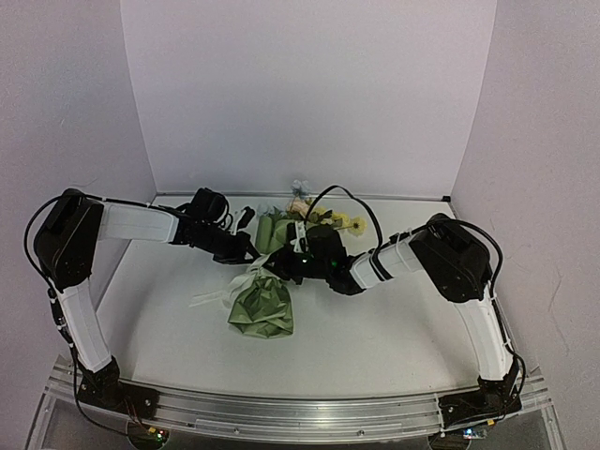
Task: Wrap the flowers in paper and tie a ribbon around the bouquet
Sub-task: Cross the half-tied ribbon over the folded bouquet.
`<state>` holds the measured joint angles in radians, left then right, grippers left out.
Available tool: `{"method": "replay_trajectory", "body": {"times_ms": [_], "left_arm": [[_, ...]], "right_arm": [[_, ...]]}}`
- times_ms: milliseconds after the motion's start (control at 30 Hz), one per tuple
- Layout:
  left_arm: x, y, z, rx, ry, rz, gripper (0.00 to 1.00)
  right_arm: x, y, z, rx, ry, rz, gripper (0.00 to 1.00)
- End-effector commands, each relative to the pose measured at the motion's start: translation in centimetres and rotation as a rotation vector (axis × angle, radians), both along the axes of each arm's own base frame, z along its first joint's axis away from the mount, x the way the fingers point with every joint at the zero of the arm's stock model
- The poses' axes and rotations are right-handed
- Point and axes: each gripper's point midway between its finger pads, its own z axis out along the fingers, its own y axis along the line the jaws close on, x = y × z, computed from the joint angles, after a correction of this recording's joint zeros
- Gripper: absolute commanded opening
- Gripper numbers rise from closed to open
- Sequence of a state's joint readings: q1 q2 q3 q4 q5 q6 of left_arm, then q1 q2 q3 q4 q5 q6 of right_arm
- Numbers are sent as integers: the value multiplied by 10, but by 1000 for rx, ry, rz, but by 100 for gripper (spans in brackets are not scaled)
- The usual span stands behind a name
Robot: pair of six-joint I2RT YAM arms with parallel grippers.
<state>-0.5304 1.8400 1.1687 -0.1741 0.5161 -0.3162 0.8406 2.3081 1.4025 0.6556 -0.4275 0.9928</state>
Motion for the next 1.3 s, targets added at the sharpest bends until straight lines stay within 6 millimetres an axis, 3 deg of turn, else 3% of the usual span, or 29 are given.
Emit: {"method": "replay_trajectory", "body": {"times_ms": [0, 400, 633, 833, 967, 1267], "left_arm": [[8, 2, 16, -12, -57, 48, 0], [17, 9, 38, -82, -135, 158, 0], [15, 9, 46, -107, -148, 162, 0], [15, 15, 47, -84, -162, 185, 0], [12, 18, 45, -74, -162, 184, 0], [-1, -7, 49, -155, -109, 43, 0]], "right_arm": [[3, 3, 16, 20, -41, -3, 0], [-20, -31, 38, -42, -72, -20, 31], [-22, -43, 42, -106, -68, -40, 37], [-19, -64, 43, -270, -115, -86, 42], [-16, -66, 45, -348, -155, -72, 47], [-33, -39, 62, -484, -341, 71, 53]]}}
